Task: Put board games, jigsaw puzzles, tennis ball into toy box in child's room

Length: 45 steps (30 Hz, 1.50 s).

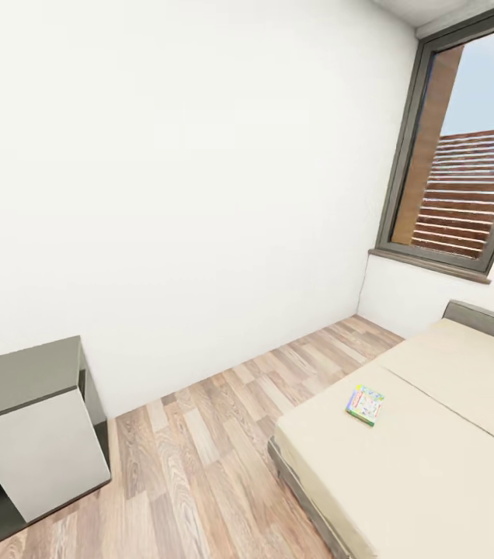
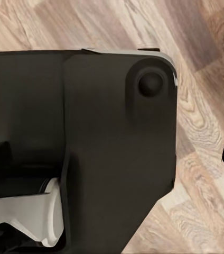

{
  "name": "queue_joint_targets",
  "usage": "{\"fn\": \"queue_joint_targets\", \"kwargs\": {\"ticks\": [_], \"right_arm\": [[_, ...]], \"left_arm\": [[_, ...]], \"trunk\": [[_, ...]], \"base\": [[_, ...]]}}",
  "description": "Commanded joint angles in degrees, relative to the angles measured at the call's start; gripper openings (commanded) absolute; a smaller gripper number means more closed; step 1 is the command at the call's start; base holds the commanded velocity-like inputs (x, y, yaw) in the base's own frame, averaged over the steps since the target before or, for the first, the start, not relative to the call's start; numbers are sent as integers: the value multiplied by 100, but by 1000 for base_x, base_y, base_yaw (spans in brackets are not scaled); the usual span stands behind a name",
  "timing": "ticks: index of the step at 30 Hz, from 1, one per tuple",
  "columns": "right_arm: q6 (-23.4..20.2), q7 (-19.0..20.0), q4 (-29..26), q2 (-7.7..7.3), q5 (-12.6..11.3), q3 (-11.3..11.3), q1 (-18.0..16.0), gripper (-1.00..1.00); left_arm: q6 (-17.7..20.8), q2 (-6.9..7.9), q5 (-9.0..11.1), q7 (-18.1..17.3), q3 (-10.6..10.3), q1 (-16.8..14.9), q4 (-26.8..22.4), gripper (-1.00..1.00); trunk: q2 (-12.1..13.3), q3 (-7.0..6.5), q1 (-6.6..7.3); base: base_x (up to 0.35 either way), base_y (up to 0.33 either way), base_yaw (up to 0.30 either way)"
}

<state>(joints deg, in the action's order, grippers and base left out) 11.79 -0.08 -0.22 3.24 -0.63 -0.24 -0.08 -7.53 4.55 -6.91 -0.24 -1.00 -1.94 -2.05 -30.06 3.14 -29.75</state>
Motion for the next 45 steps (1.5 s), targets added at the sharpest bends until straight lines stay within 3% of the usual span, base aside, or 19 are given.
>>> {"fn": "queue_joint_targets", "kwargs": {"ticks": [1,18,45], "right_arm": [[14,-1,-2,1,-7,-3,-1,100],[5,-1,0,1,-7,-5,-1,100],[-2,-1,-1,1,-7,-5,-1,100]], "left_arm": [[-21,2,-47,-3,-5,-5,3,100],[-13,-14,-47,-3,-6,-5,3,100],[-19,-24,-47,2,-5,-5,3,100]], "trunk": [[32,-9,23],[714,-314,396],[714,-314,396]], "base": [[-248,0,-285],[-42,0,-285],[0,0,-285]]}}
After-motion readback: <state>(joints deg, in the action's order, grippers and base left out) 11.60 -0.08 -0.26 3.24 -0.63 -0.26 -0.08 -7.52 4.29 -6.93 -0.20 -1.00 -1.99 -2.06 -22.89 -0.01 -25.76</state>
